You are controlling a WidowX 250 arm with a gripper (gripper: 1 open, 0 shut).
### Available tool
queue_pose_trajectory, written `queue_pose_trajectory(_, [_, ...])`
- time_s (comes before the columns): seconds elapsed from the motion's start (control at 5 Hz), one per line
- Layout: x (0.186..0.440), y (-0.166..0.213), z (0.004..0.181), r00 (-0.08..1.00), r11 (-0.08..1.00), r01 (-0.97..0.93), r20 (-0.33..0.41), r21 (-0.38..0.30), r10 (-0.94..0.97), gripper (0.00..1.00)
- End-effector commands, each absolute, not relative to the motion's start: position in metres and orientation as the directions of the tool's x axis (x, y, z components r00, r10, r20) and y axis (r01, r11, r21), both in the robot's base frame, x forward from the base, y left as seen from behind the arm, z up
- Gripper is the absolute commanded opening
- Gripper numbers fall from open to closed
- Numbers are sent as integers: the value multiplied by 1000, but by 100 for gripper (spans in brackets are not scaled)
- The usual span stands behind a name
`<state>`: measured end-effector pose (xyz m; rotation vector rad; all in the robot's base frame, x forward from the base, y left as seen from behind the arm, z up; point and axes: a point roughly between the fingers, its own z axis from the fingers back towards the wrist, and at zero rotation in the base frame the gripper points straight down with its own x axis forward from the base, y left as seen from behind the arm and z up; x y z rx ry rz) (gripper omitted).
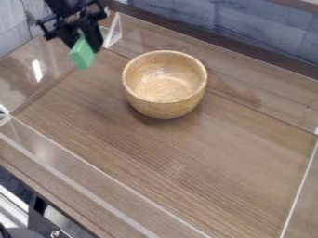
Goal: Put green stick into wooden bowl
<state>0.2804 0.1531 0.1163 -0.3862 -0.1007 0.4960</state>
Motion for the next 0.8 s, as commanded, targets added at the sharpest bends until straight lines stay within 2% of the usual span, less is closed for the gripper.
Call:
queue_pose_trajectory(0.0, [289,147,150,851,797,-459,63,-393,522,0])
queue_pose_trajectory(0.6, [281,136,177,849,785,-460,54,-416,526,0])
